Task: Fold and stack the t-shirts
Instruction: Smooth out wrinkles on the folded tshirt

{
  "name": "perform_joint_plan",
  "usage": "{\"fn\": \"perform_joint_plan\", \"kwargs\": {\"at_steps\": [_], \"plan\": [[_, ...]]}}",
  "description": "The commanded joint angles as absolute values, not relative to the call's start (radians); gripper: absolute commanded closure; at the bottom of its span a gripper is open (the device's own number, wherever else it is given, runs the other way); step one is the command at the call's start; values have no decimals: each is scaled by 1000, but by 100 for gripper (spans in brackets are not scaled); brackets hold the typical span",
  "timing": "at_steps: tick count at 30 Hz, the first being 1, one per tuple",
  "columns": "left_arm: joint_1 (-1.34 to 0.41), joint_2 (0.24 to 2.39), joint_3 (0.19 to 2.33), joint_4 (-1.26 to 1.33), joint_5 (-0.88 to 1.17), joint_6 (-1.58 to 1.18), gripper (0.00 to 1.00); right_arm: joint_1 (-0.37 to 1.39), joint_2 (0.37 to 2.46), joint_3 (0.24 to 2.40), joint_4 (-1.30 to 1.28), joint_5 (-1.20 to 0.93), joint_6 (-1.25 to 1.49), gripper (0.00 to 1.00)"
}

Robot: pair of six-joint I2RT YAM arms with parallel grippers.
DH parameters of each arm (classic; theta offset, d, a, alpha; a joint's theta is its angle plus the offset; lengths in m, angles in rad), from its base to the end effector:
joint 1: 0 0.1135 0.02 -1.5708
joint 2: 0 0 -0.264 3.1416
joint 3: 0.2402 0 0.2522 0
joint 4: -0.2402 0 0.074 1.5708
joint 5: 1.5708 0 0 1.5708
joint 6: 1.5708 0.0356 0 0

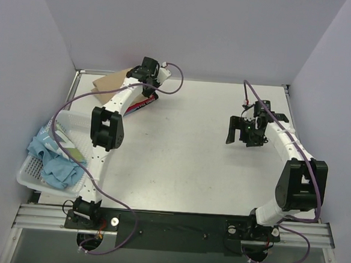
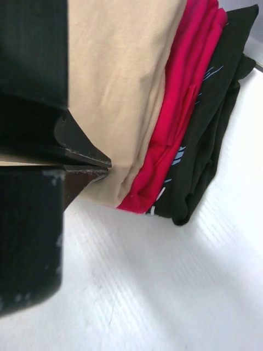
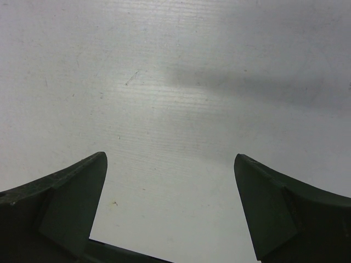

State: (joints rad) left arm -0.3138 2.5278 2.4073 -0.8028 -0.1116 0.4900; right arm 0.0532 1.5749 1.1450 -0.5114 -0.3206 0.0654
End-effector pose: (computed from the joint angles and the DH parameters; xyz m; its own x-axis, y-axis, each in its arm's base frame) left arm 0.5264 -0.1667 0.2084 -0.5551 0.6718 -0.4904 0.5713 0.7364 0.3622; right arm 0.3312 0.0289 0.2428 -0.8209 0.0184 -0.5708 -0.1825 0.9386 0.2927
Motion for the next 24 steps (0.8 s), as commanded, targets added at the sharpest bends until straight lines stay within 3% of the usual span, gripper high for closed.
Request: {"fn": "perform_joint_plan", "kwargs": {"at_steps": [1, 2, 4, 6, 12, 21, 22, 24], "plan": [[-334, 2326, 2395, -822, -7, 502, 82, 46, 1513, 1134, -494, -291, 44, 5], [-336, 2265, 2364, -839, 0, 500, 69, 46, 1502, 1131, -485, -284, 44, 5], [-334, 2150, 2247, -828, 98, 474, 53, 43, 1480, 1114, -434, -273, 41, 5], [-327, 2009, 2066, -766, 179, 459, 46, 44, 1444, 1071, -370, -267, 38, 5], [-318, 1561, 1492, -592, 307, 485, 37, 43, 1297, 899, -99, -265, 61, 0], [-356, 1155, 850, -278, 32, 60, 34, 34, 1098, 592, 250, -268, 84, 0], [-345, 1113, 778, -264, 47, 16, 20, 35, 1080, 547, 305, -265, 90, 0], [-324, 1057, 692, -232, 66, 6, 17, 34, 1051, 494, 365, -245, 97, 0]]}}
